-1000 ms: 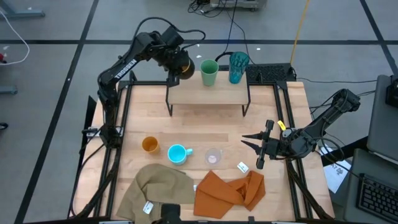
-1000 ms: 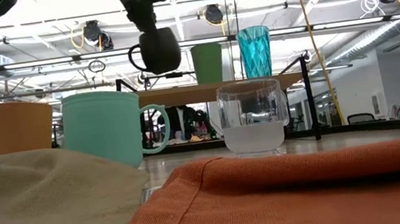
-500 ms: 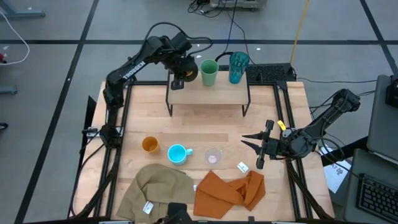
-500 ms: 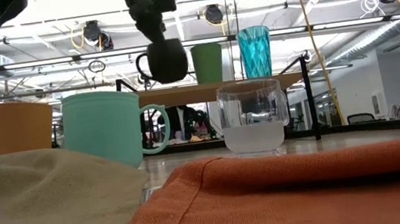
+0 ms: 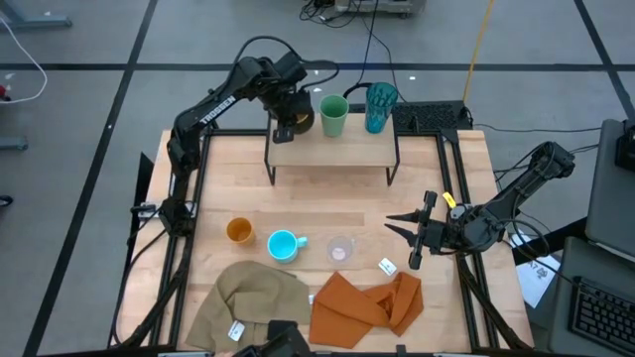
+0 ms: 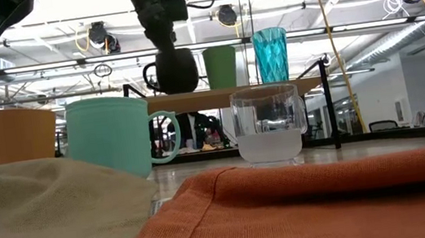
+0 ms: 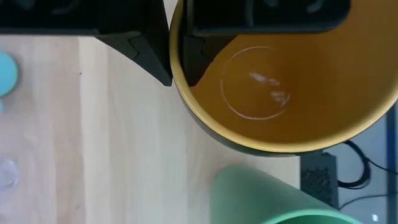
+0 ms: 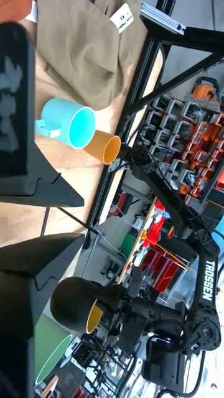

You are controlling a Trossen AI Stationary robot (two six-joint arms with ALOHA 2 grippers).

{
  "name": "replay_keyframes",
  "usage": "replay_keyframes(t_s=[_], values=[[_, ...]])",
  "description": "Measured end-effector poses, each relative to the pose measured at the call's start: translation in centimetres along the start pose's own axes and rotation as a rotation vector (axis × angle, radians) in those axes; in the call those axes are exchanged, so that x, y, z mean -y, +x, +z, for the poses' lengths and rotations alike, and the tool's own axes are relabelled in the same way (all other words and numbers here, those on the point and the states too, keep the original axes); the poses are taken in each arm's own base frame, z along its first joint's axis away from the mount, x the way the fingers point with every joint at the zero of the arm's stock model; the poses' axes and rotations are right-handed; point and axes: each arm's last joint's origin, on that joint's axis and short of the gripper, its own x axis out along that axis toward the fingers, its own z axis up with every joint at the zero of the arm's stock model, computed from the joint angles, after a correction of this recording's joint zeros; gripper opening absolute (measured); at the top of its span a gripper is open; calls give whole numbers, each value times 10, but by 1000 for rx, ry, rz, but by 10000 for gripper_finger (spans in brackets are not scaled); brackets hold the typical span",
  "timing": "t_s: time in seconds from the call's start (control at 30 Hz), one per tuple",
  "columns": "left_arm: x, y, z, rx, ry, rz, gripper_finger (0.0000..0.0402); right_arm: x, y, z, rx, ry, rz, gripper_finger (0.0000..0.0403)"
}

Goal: Stack small to large cups/mugs on shelf
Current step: Put the black mug on the shelf

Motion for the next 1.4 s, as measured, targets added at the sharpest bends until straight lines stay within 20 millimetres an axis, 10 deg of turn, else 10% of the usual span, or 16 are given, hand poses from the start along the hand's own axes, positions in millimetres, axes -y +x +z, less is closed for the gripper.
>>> replay_keyframes(t_s=[1.4], values=[[-19,17,-9,3,-69,-97,16,0,0,-1,-6,-11,2,70]])
